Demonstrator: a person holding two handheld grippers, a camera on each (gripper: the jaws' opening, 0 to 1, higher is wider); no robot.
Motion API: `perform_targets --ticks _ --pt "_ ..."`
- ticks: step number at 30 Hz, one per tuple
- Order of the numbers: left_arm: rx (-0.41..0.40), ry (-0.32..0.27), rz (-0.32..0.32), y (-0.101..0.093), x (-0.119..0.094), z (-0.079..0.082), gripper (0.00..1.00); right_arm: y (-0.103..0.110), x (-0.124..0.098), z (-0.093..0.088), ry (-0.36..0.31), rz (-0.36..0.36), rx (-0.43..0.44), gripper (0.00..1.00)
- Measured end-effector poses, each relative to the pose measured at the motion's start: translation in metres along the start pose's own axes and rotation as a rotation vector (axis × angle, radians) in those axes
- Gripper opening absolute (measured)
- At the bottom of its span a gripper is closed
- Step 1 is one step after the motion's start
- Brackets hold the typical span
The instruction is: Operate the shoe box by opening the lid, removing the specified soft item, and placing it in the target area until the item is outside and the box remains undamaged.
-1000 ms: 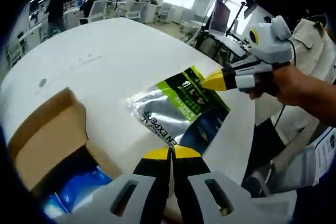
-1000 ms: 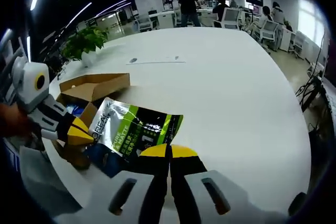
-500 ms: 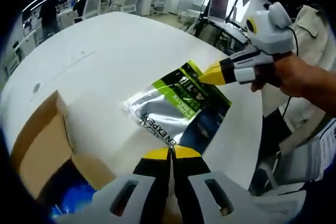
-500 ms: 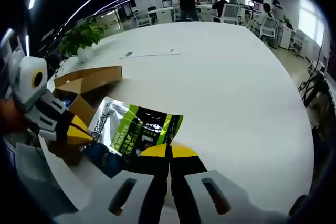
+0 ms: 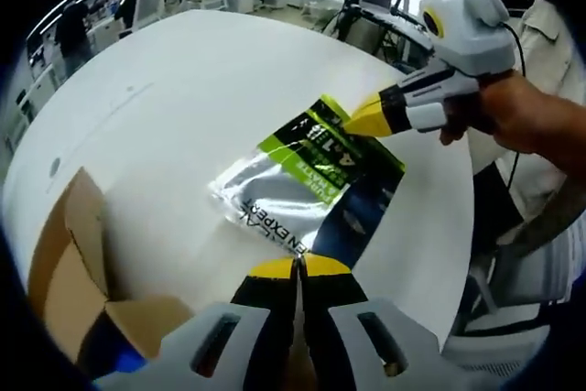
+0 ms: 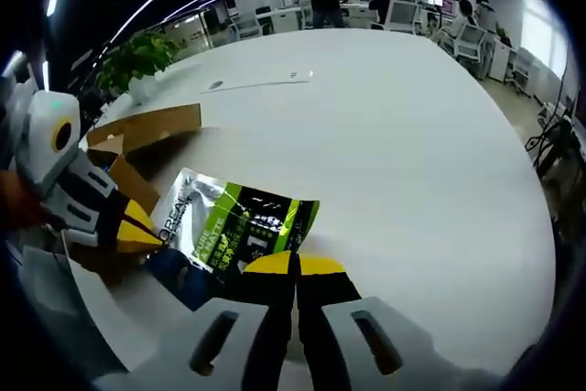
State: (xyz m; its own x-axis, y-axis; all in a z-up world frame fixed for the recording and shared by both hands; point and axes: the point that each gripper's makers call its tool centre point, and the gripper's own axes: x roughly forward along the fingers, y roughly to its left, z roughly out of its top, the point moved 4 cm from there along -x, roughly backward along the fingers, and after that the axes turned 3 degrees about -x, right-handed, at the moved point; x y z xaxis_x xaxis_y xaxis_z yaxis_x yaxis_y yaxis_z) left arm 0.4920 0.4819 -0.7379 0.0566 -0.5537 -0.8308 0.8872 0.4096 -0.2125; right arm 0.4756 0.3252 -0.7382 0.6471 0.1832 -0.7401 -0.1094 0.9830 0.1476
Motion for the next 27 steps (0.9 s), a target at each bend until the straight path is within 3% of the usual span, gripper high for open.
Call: perform_targets --ticks 19,27 --pt "0.038 0.086 0.034 0.0 0.016 -0.006 0.0 -0.003 0.011 -0.009 0.023 0.001 -0.03 0.0" --pt "0.034 0.086 0.041 0.002 0.016 -0.006 0.0 -0.004 0.014 -0.012 0.027 0.001 -0.039 0.0"
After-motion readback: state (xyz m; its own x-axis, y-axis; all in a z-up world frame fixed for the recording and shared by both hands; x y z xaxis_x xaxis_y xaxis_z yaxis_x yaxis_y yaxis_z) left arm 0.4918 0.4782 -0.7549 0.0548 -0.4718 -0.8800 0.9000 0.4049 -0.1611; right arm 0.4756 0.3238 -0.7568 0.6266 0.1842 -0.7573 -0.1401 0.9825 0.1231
